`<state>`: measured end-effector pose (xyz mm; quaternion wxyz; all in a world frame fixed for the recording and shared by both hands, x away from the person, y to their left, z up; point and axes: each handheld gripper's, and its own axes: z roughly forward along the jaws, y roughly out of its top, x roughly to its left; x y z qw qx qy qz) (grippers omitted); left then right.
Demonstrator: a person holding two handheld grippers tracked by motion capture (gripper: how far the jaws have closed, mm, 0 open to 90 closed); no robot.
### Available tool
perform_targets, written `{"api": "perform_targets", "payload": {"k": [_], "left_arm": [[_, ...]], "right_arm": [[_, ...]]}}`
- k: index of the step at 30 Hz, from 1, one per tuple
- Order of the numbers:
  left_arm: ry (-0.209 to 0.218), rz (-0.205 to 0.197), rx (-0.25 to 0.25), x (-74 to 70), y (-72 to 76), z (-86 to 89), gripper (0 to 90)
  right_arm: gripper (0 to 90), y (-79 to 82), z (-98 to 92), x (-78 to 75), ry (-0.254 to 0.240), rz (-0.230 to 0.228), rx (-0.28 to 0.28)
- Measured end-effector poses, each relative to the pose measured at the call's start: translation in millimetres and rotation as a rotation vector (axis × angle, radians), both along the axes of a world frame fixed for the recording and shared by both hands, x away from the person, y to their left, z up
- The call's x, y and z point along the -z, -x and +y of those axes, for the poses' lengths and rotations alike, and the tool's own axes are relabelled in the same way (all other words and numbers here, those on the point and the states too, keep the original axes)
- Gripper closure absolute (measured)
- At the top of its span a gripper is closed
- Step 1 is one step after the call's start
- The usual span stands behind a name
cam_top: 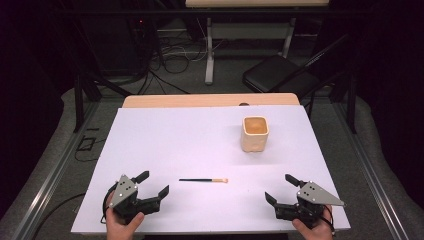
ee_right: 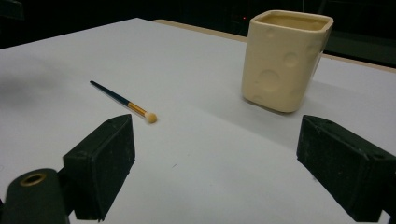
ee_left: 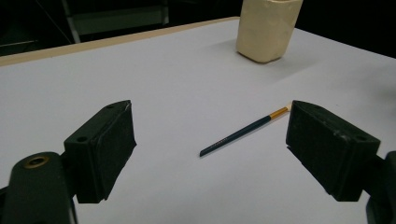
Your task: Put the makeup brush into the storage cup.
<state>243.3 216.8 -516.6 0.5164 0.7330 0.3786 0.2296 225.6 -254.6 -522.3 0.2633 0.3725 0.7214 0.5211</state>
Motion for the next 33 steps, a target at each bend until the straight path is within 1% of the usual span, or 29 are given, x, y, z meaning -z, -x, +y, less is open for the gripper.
{"api": "perform_targets", "payload": {"k": [3, 7, 8, 10, 12, 16, 17, 19, 22, 24, 26, 27, 28, 30, 33], "left_arm": [[-0.003, 0.006, 0.001, -0.4, 0.1, -0.4, 15.7], [-0.002, 0.017, 0.006, -1.5, 0.0, -1.8, 15.7], [-0.018, 0.029, 0.005, -2.0, -0.1, -3.4, 15.7], [-0.028, 0.038, 0.004, -1.6, 0.4, -5.2, 15.7], [-0.034, 0.047, 0.015, -1.8, 1.0, -6.2, 15.7], [-0.046, 0.050, 0.017, -2.3, 2.1, -7.3, 15.7], [-0.055, 0.054, 0.020, -2.5, 1.6, -7.5, 15.8], [-0.060, 0.061, 0.020, -2.7, 1.1, -8.0, 15.8], [-0.052, 0.073, 0.020, -3.9, 0.2, -8.2, 16.0], [-0.034, 0.096, 0.023, -6.0, -0.7, -7.9, 16.1], [0.004, 0.123, 0.031, -9.7, -2.8, -7.4, 18.0], [0.013, 0.131, 0.039, -12.2, -3.8, -7.1, 19.4], [0.015, 0.134, 0.051, -15.3, -5.0, -6.4, 20.8], [0.014, 0.129, 0.051, -18.7, -6.6, -6.6, 21.4], [-0.006, 0.137, 0.059, -23.5, -10.9, -6.8, 21.3]], "right_arm": [[11.1, -0.2, -0.9, -0.4, -0.002, -0.006, 0.000], [11.2, 0.3, -0.5, 0.0, -0.004, -0.001, 0.004], [11.2, 0.1, -0.7, 0.0, -0.003, -0.003, 0.004], [11.2, -0.7, -0.7, 0.3, -0.001, -0.004, 0.003], [11.3, -1.1, -0.7, 0.1, -0.004, 0.002, 0.000], [11.6, -1.5, -0.2, 0.1, -0.003, -0.005, 0.001], [11.6, -1.2, 0.0, 0.1, 0.001, -0.001, 0.003], [11.6, -1.4, 0.1, 0.2, -0.002, -0.003, 0.001], [11.7, -1.4, -0.3, 0.2, -0.004, -0.002, -0.001], [11.7, -1.5, -0.6, 0.1, -0.004, 0.000, 0.000], [11.8, -1.7, -0.8, 0.1, -0.003, 0.002, 0.002], [11.8, -1.8, -1.3, 0.0, -0.003, 0.006, 0.001], [11.8, -2.1, -1.5, 0.1, -0.005, 0.006, 0.003], [11.9, -2.7, -2.3, 0.3, -0.009, 0.005, 0.005], [12.0, -2.6, -2.8, 0.2, -0.015, 0.008, 0.005]]}}
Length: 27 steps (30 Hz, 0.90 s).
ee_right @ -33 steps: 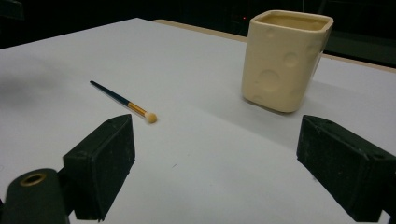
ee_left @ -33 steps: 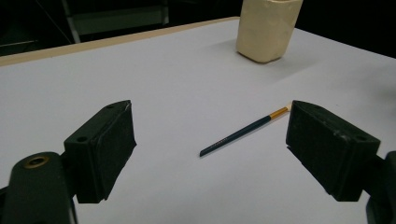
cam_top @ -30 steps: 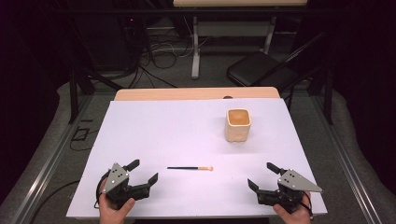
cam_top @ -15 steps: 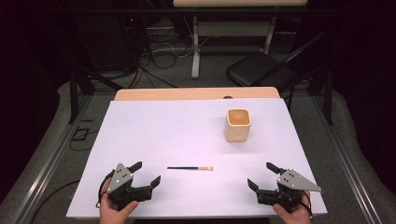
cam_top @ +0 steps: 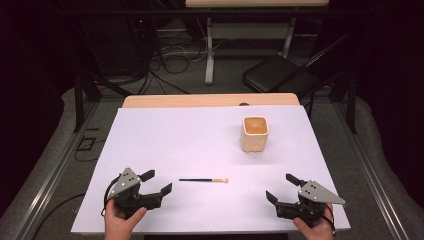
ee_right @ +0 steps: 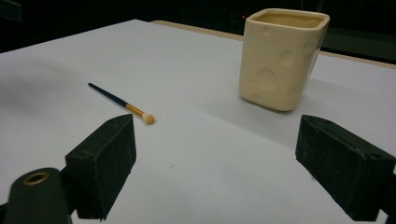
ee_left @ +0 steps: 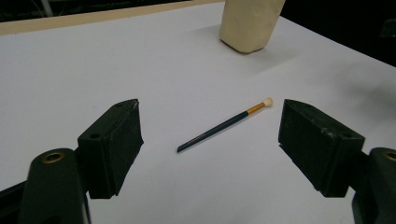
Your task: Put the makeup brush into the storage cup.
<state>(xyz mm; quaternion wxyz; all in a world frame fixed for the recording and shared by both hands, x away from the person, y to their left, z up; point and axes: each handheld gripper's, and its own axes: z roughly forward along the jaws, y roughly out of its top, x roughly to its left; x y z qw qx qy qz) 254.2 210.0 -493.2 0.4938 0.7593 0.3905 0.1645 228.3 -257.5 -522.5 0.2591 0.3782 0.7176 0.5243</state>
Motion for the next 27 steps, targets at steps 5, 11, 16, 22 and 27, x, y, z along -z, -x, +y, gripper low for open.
{"api": "perform_targets", "payload": {"k": [5, 11, 16, 22, 27], "left_arm": [[-0.040, 0.012, 0.000, -4.7, -7.0, -4.5, 21.4], [-0.092, 0.028, 0.002, -10.6, -15.4, -9.9, 23.0], [-0.116, 0.055, 0.007, -12.8, -22.7, -13.6, 23.0], [-0.134, 0.081, 0.015, -12.5, -29.2, -17.9, 23.0], [-0.149, 0.093, 0.015, -11.6, -33.9, -20.2, 24.0]], "right_arm": [[12.0, 0.4, 0.5, -0.1, 0.002, 0.000, -0.006], [12.0, 0.5, 0.6, -0.1, 0.001, 0.001, -0.006], [12.1, 0.3, 0.5, 0.2, 0.000, 0.005, -0.008], [12.5, 0.3, 1.1, 0.6, -0.003, 0.008, -0.010], [12.6, -0.3, 0.8, 0.9, -0.004, 0.008, -0.009]]}}
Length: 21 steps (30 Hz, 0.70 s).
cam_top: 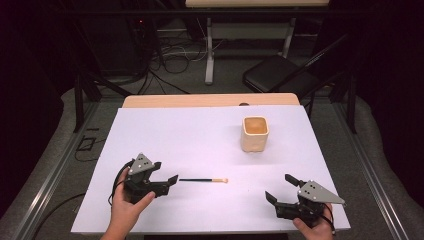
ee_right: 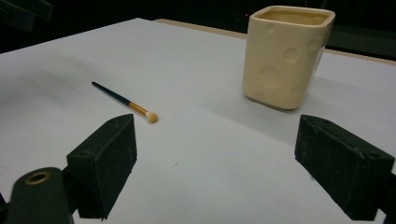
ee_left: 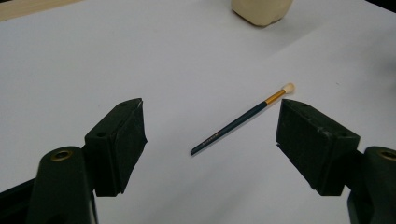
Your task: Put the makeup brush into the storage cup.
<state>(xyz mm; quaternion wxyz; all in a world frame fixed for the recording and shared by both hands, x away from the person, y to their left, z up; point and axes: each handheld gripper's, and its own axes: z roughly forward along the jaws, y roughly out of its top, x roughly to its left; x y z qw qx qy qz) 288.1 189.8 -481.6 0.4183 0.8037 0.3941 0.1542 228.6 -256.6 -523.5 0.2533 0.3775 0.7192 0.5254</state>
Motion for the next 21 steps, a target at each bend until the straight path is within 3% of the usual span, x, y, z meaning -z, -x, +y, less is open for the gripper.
{"api": "perform_targets", "payload": {"k": [8, 12, 21], "left_arm": [[0.022, 0.046, 0.006, 1.5, -8.0, -3.4, 23.3], [0.038, 0.089, 0.024, 3.0, -13.4, -6.1, 21.9], [0.016, 0.097, 0.051, 6.0, -21.5, -13.7, 22.2]], "right_arm": [[13.6, -0.7, 0.0, 0.6, 0.005, 0.008, 0.005], [13.6, -0.9, -0.5, 0.6, 0.004, 0.012, 0.004], [13.6, -1.2, -0.6, 0.8, 0.003, 0.013, 0.003]]}}
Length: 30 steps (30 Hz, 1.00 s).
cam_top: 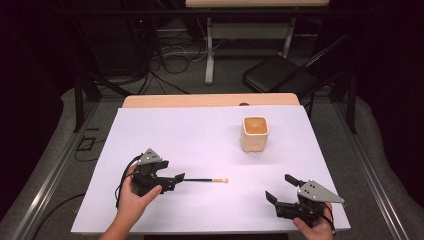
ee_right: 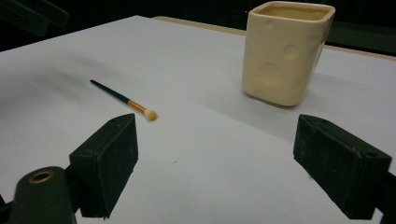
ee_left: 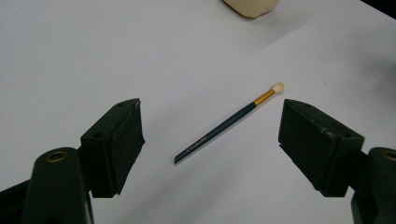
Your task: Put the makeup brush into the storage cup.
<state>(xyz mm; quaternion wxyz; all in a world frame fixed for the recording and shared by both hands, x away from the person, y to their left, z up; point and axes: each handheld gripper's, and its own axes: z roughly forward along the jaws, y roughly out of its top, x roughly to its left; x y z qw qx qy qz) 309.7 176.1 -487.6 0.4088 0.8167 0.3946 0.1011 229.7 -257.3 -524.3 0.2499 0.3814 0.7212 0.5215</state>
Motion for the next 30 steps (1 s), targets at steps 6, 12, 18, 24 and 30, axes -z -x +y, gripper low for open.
{"api": "perform_targets", "payload": {"k": [6, 12, 18, 24, 30], "left_arm": [[-0.043, 0.015, 0.033, 1.8, -4.1, -8.2, 22.7], [-0.086, 0.029, 0.061, 1.6, -7.7, -14.7, 23.7], [-0.128, 0.054, 0.080, 1.8, -10.5, -19.8, 24.1], [-0.158, 0.070, 0.102, 0.0, -14.6, -23.8, 24.1], [-0.158, 0.082, 0.113, 1.4, -18.9, -24.5, 23.6]], "right_arm": [[13.6, 0.0, 0.0, 0.1, 0.002, 0.003, 0.000], [13.7, 0.2, 0.4, 0.2, 0.005, 0.007, -0.004], [13.7, 0.2, 0.3, 0.2, 0.011, 0.011, -0.007], [13.7, 0.1, 0.9, 0.6, 0.011, 0.010, -0.009], [13.7, -0.1, 0.8, 0.7, 0.013, 0.010, -0.010]]}}
